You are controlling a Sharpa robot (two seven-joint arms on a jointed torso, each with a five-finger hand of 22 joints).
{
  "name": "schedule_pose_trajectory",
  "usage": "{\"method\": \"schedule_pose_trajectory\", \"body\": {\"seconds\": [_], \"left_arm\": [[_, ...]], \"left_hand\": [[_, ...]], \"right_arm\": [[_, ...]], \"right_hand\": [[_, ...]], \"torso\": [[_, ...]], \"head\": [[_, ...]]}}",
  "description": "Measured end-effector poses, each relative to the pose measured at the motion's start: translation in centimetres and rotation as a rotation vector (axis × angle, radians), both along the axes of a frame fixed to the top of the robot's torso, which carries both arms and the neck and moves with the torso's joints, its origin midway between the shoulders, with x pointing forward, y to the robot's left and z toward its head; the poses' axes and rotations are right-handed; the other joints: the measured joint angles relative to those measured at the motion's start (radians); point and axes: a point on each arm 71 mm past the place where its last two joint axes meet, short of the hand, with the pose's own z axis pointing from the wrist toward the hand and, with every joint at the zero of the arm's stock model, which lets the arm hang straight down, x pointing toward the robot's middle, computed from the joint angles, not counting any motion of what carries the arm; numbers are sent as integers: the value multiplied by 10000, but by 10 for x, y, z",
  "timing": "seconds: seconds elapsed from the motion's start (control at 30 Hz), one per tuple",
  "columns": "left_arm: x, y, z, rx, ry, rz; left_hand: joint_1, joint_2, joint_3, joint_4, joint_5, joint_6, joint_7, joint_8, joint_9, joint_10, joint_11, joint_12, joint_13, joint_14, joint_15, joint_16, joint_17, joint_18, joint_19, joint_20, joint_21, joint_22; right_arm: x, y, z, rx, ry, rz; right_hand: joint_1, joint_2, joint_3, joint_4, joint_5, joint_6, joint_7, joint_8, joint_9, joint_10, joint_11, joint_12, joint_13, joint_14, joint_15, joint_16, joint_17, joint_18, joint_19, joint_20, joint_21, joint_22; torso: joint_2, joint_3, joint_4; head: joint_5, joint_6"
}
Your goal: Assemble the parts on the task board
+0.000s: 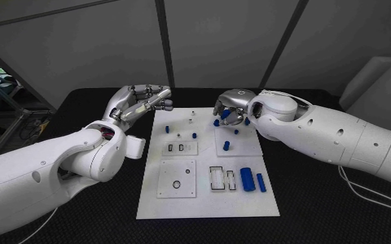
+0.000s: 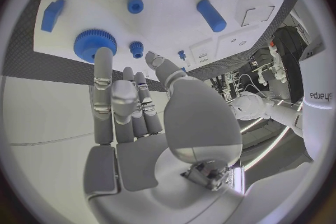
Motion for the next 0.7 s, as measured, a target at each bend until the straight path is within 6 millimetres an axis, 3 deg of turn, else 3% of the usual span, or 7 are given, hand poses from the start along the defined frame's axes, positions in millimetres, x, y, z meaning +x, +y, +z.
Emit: {"method": "schedule_pose_trajectory", "body": {"seconds": [0.47,0.7], "left_arm": [[0,0,0,6,66,-91],[0,0,0,7,84,-129]], "left_hand": [[0,0,-26,-26,0,36,36,-51,-8,-73,2,-62,-8,0,0,-41,12,1,0,0,0,-2],[0,0,-26,-26,0,35,36,-85,-8,-73,2,-117,-8,0,0,-41,12,0,0,0,0,-2]], "right_arm": [[2,4,-11,-237,178,-1],[3,4,-14,-326,262,-6]], "right_hand": [[53,53,183,182,0,-70,1,0,17,39,-37,145,-10,0,0,689,793,0,113,34,689,831],[94,95,396,242,-40,74,103,66,45,191,-113,213,-18,0,0,873,997,0,112,34,933,1082]], "torso": [[42,3,27],[48,3,11]], "head": [[12,-164],[55,-219]]}}
